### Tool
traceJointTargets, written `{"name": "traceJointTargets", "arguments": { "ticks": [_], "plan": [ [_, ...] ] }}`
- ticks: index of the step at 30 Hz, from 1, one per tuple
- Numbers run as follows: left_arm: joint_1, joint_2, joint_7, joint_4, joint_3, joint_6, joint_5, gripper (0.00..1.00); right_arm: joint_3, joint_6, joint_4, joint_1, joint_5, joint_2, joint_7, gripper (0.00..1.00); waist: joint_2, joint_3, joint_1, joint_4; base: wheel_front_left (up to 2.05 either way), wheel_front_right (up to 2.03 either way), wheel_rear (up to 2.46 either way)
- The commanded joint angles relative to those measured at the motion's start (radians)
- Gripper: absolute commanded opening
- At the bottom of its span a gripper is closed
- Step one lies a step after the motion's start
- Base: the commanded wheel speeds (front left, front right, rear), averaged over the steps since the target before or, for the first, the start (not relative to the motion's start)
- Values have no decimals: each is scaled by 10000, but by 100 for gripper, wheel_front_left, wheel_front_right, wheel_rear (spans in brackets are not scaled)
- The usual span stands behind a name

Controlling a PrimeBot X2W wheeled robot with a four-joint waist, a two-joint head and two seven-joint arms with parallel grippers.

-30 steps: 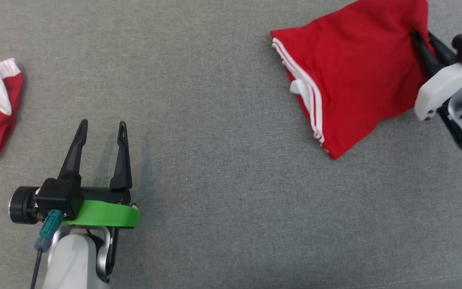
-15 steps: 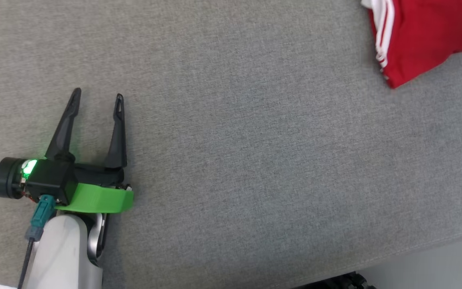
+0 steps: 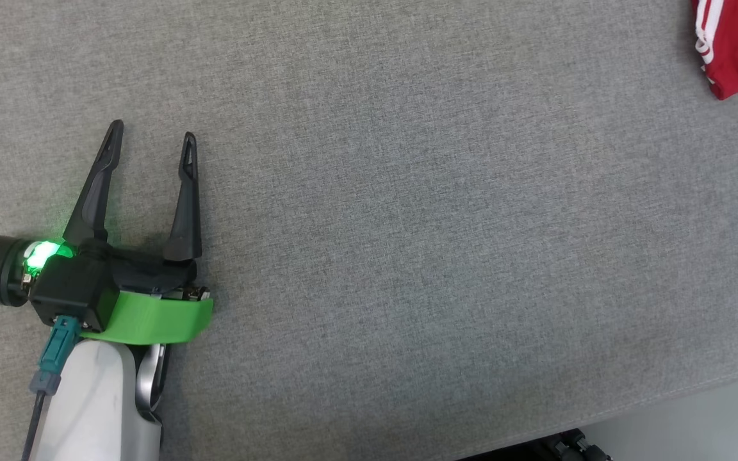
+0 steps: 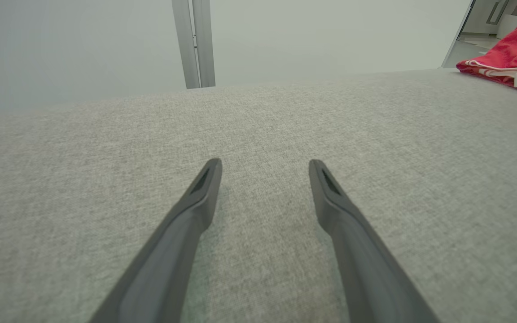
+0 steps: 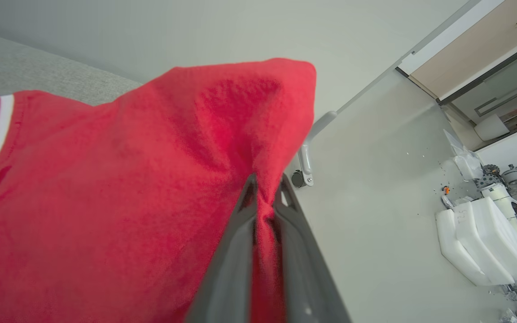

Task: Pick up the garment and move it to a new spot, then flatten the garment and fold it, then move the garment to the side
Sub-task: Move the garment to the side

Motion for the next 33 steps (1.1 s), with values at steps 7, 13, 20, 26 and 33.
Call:
{"name": "traceJointTargets", "arguments": {
  "ticks": [7,13,20,26,33],
  "plan": [
    [164,-94,48,393,10,51,-32,100,98,-23,825,-345,-208,182,-629,100,0,-337,0,164,0,0,0],
    [463,-142,38,489,166,102,-178,100,152,-23,794,-170,-398,534,-1126,100,0,-1063,0,197,0,0,0],
    [1048,-280,29,684,435,174,-432,100,-255,-23,-343,775,-587,1242,-1268,100,0,-2401,0,395,0,0,0],
    [1870,-385,28,801,813,258,-560,100,-1195,-23,-2018,2700,-960,2091,-1267,100,0,-3592,0,574,0,0,0],
    [2672,-452,29,932,1181,281,-747,100,-1903,-21,-3734,5385,-1317,2924,-1269,100,0,-4670,0,873,0,0,0]
  ]
}}
